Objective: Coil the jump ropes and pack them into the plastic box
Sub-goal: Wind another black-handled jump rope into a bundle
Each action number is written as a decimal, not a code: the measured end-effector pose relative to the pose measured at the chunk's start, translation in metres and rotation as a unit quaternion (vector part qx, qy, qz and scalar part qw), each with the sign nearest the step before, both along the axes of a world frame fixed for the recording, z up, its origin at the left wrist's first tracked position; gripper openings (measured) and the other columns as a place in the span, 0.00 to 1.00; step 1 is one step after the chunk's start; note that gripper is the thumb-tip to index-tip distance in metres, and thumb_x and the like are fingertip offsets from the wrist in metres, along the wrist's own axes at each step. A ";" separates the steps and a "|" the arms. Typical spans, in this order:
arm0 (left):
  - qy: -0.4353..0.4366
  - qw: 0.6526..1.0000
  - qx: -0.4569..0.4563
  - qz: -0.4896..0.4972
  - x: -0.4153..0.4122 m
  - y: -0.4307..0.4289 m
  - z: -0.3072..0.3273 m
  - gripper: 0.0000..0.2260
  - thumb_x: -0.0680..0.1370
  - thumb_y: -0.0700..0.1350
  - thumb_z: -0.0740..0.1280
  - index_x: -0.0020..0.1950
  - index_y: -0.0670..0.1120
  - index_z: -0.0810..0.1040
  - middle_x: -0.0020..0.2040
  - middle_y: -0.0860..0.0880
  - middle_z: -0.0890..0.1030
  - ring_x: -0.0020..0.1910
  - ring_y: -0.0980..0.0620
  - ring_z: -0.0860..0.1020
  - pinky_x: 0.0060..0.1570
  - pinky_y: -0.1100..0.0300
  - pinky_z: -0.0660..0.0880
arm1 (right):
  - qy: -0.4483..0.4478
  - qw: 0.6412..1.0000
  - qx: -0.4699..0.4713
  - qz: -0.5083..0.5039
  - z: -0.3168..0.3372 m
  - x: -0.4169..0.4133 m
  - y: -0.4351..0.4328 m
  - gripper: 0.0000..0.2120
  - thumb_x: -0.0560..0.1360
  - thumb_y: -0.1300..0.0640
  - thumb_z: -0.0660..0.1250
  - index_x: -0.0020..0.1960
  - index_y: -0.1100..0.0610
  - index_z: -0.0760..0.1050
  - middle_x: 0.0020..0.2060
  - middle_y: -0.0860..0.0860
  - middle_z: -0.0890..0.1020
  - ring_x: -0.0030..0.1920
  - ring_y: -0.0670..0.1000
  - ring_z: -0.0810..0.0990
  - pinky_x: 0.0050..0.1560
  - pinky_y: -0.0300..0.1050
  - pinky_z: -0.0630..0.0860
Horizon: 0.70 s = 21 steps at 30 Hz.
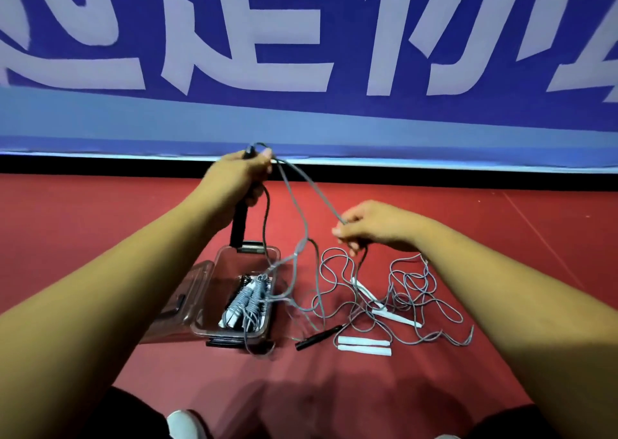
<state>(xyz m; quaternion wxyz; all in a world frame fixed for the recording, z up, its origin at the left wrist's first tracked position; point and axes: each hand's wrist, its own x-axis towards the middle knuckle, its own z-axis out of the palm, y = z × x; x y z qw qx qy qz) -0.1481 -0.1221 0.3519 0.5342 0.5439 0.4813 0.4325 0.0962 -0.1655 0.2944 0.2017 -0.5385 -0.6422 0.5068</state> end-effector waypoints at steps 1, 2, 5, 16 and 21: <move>-0.019 0.999 0.000 0.033 -0.006 0.004 0.001 0.11 0.81 0.46 0.65 0.39 0.48 0.72 0.28 0.52 0.69 0.22 0.55 0.63 0.24 0.66 0.58 | -0.030 0.999 -0.034 -0.004 -0.012 0.009 -0.003 0.10 0.78 0.61 0.66 0.38 0.60 0.77 0.29 0.55 0.78 0.37 0.56 0.79 0.42 0.45 0.74; 0.000 0.999 0.004 0.053 -0.012 0.007 -0.002 0.11 0.81 0.46 0.65 0.38 0.47 0.73 0.29 0.51 0.71 0.21 0.54 0.65 0.23 0.66 0.58 | -0.047 0.997 -0.055 -0.016 -0.023 0.016 -0.006 0.11 0.79 0.61 0.65 0.39 0.59 0.78 0.30 0.54 0.79 0.41 0.57 0.80 0.43 0.46 0.73; 0.214 0.976 -0.010 0.036 -0.025 0.009 -0.011 0.08 0.82 0.43 0.63 0.43 0.44 0.77 0.37 0.48 0.80 0.20 0.52 0.76 0.19 0.68 0.60 | -0.025 0.998 -0.023 -0.061 -0.020 0.017 -0.009 0.10 0.80 0.62 0.63 0.42 0.62 0.78 0.27 0.53 0.73 0.33 0.54 0.76 0.38 0.44 0.73; 0.319 0.942 0.103 0.020 0.001 -0.006 -0.008 0.07 0.82 0.47 0.62 0.54 0.46 0.77 0.38 0.48 0.79 0.33 0.50 0.84 0.27 0.60 0.65 | 0.036 0.999 0.019 0.007 0.052 -0.045 -0.010 0.12 0.80 0.57 0.64 0.46 0.65 0.81 0.23 0.48 0.65 0.26 0.48 0.60 0.28 0.40 0.61; 0.323 0.936 0.111 -0.091 0.000 -0.020 0.000 0.07 0.81 0.43 0.64 0.57 0.51 0.79 0.35 0.49 0.81 0.24 0.60 0.76 0.25 0.68 0.65 | 0.009 0.999 -0.033 0.017 0.043 -0.036 -0.014 0.11 0.80 0.57 0.65 0.46 0.62 0.81 0.23 0.47 0.65 0.25 0.47 0.61 0.27 0.39 0.60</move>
